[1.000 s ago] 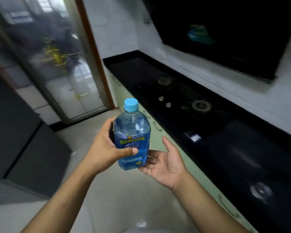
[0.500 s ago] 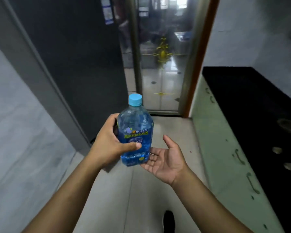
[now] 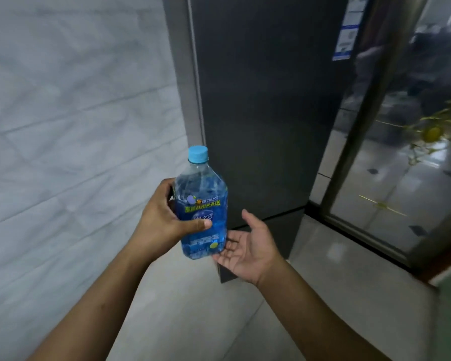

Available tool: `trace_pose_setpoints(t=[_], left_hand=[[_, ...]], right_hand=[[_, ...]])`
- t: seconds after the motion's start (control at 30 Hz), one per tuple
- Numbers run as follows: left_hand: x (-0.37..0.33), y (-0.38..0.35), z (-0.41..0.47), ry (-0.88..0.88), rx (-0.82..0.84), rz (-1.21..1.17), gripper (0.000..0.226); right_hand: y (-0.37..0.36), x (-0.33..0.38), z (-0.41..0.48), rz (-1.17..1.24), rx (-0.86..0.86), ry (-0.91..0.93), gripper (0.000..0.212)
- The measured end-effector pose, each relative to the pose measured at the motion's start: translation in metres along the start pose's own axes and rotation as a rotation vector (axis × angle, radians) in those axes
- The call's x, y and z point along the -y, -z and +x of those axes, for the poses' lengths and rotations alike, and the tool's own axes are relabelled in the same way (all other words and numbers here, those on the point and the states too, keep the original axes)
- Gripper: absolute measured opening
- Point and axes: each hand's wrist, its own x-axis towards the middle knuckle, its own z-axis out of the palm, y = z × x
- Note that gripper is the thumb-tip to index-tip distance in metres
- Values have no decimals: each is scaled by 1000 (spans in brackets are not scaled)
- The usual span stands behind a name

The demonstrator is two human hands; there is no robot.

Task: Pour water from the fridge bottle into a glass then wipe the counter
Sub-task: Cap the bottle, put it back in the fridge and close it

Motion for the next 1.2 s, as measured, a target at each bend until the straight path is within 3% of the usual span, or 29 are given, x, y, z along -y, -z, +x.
trace_pose_setpoints(t=[0.3, 0.43, 0.53, 0.8, 0.9, 0.97, 1.0, 1.1, 1.2], left_hand=[[24, 55, 112, -38, -58, -15, 77], [27, 84, 178, -90, -5, -29, 77], [17, 102, 228, -154, 39, -42, 77], [-26, 128, 320, -313, 93, -94, 81], [-36, 136, 341, -348, 80, -95, 80], [-37, 142, 353, -352, 66, -108, 78], [-37, 145, 359, -347, 61, -122, 77], [-31, 150, 371, -311, 72, -179, 72], [-26, 150, 378, -309, 86, -186, 71]], right_hand=[[-85, 39, 90, -85, 1, 61, 74], [-130, 53, 128, -88, -14, 202, 70], [-164, 67, 159, -195, -65, 405, 63], [-222, 121, 192, -865, -245, 1050, 44], [-227, 153, 197, -1419, -454, 1584, 25], [-235, 172, 201, -1824, -605, 1913, 37], [-240, 182, 203, -1978, -698, 1985, 43], [-252, 209, 209, -2350, -1058, 1868, 55], [-251, 220, 218, -2535, -1218, 1762, 67]])
